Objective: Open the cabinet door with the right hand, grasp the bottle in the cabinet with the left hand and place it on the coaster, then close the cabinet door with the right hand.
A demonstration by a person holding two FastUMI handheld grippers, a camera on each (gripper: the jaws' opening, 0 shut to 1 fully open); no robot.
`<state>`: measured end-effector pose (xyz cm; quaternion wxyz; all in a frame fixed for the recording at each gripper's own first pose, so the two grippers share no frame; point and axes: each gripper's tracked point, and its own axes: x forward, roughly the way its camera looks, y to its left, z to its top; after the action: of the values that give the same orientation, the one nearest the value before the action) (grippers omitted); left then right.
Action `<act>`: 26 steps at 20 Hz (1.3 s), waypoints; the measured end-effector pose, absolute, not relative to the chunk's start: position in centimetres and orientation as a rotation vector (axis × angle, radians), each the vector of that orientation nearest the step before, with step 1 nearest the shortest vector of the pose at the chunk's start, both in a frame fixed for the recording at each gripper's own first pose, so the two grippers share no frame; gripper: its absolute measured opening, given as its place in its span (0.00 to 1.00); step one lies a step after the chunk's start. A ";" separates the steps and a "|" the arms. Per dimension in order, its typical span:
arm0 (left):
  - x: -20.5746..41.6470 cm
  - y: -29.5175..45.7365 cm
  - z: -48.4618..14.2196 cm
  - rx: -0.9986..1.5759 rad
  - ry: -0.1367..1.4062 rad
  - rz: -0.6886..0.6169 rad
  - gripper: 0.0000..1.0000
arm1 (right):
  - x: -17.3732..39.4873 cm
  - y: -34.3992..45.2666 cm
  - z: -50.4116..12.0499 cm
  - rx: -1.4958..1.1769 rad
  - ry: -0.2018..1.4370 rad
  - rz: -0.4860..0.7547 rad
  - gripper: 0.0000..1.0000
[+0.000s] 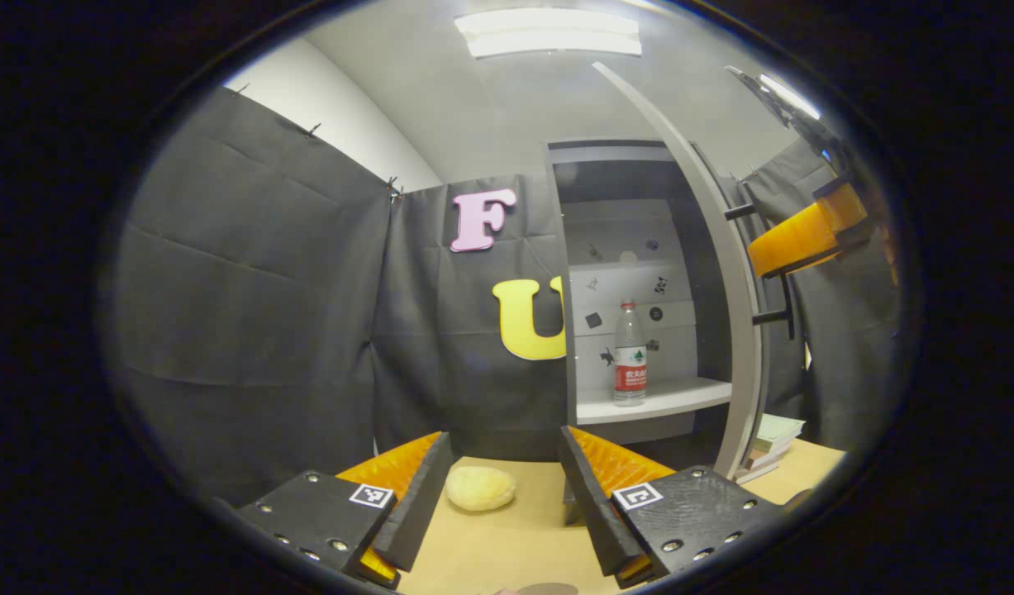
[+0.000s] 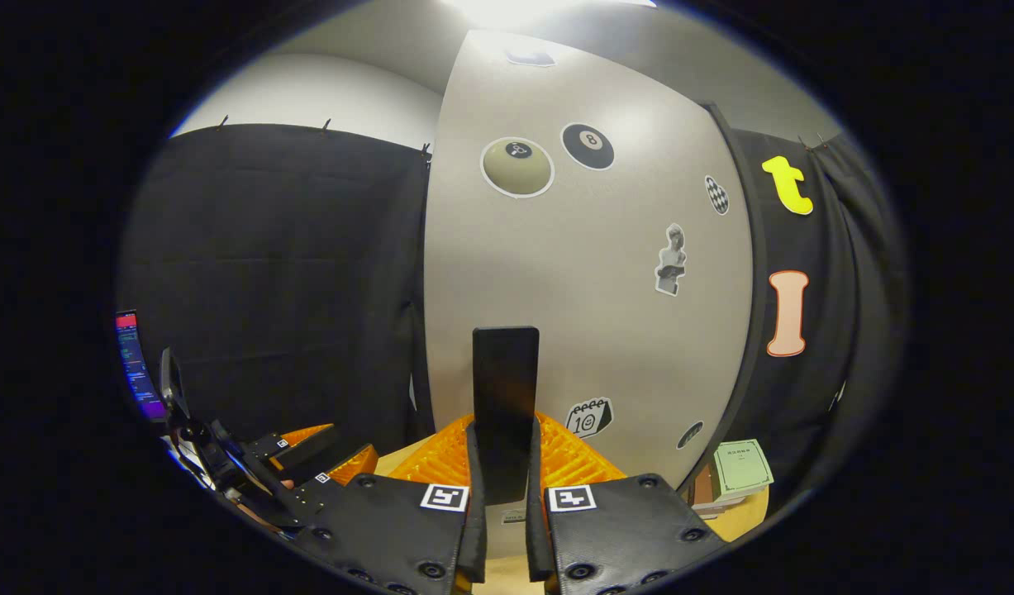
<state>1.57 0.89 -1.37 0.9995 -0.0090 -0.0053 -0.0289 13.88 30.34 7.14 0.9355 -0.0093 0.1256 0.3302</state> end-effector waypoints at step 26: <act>-3.5 -14.0 2.1 -0.007 -0.041 -0.191 0.81 | 15.0 24.3 7.7 -0.068 0.202 0.441 0.18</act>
<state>-3.49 -14.02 2.06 0.9952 -0.0036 -0.0203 -0.0955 14.99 24.33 7.69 0.9701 -0.0336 0.1000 0.2184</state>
